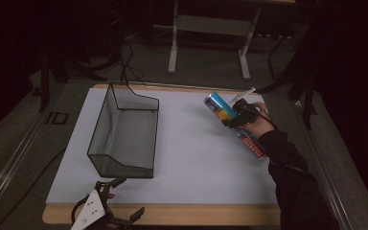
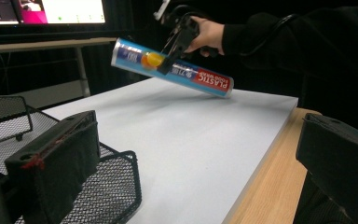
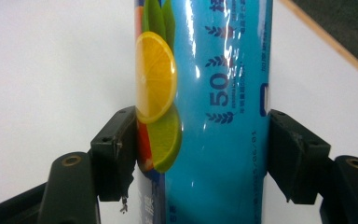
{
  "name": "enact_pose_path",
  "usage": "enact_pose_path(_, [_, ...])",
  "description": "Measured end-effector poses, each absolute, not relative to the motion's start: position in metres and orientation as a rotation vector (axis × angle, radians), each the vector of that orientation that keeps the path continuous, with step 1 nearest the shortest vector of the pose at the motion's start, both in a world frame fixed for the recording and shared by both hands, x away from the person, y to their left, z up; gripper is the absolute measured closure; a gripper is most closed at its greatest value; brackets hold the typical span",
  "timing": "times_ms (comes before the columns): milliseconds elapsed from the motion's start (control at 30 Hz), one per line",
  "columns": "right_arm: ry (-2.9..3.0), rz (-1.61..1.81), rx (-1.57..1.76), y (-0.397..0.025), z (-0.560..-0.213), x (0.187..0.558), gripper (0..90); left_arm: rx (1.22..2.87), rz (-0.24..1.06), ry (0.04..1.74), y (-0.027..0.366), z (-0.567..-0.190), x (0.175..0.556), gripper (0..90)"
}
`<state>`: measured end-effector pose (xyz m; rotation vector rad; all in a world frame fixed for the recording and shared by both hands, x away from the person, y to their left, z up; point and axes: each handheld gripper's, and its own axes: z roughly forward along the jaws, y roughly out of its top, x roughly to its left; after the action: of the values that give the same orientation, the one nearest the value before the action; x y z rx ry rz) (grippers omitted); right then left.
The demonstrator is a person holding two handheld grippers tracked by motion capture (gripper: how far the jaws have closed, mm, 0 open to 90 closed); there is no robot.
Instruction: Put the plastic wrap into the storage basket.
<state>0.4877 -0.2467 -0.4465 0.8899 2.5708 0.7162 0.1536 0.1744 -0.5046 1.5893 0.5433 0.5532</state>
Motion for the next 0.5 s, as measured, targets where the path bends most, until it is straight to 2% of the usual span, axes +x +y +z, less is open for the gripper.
enact_pose_path(500, [2.677,0.553,0.884,-0.227,-0.488,0.506,31.9,1.599,0.555,0.536,0.174,-0.505,0.153,0.2])
